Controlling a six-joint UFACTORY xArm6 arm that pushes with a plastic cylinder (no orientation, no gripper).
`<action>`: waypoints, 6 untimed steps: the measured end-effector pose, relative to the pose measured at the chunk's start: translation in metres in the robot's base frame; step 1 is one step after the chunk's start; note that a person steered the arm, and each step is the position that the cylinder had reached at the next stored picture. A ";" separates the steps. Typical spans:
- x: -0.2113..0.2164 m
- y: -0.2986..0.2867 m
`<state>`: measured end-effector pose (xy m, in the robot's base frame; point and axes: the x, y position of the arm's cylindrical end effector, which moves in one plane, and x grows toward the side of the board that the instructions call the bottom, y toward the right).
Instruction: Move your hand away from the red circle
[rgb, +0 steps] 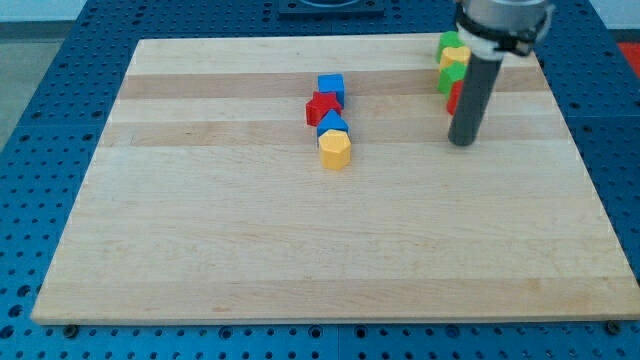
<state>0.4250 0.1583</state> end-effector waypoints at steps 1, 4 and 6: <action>0.057 -0.025; 0.025 -0.273; -0.114 -0.224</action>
